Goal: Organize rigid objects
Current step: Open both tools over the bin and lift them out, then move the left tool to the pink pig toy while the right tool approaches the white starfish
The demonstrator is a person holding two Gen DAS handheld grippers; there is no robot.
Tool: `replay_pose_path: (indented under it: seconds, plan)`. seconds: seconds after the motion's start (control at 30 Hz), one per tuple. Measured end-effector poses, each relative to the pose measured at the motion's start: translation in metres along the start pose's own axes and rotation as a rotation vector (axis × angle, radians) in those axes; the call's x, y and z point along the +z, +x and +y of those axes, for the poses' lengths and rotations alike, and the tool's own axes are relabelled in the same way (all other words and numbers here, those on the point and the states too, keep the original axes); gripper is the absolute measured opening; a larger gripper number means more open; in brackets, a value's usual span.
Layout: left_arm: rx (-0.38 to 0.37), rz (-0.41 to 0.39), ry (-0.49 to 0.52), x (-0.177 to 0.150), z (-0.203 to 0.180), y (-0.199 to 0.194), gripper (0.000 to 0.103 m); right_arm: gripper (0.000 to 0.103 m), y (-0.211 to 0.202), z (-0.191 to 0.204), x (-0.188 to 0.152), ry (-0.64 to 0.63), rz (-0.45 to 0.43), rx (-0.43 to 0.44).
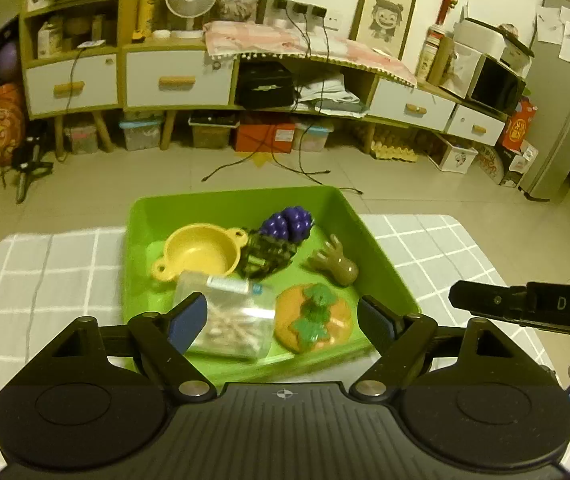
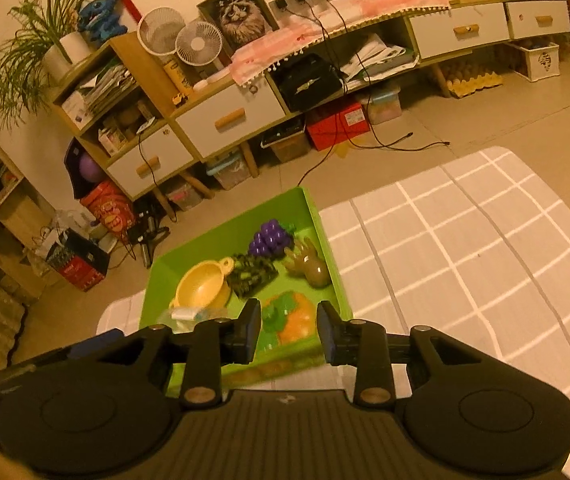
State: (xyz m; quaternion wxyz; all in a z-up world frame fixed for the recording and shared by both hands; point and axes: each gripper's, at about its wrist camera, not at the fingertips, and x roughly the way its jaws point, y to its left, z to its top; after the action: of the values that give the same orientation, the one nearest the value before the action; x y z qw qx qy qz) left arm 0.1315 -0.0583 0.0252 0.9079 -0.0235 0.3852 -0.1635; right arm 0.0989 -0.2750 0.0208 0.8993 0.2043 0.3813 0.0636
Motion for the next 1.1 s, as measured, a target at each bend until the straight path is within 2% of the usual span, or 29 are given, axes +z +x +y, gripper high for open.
replay_pose_path:
  seconds: [0.3,0.57,0.87,1.0,1.1]
  plan:
    - [0.002,0.0,-0.02,-0.021,0.021,-0.019,0.09,0.027,-0.013,0.007,-0.031,-0.105,0.025,0.0]
    - [0.036,-0.012,-0.051,-0.041,0.044,-0.033,0.096,0.04,-0.015,0.013,-0.055,-0.188,0.036,0.018]
    - [0.104,0.002,-0.03,-0.07,0.054,-0.042,0.101,0.051,-0.014,0.028,-0.084,-0.331,0.038,0.003]
    - [0.198,0.029,-0.016,-0.086,0.056,-0.044,0.101,0.052,-0.014,0.04,-0.101,-0.427,0.061,0.058]
    - [0.22,0.039,-0.005,-0.095,0.057,-0.047,0.101,0.052,-0.012,0.047,-0.115,-0.484,0.096,0.13]
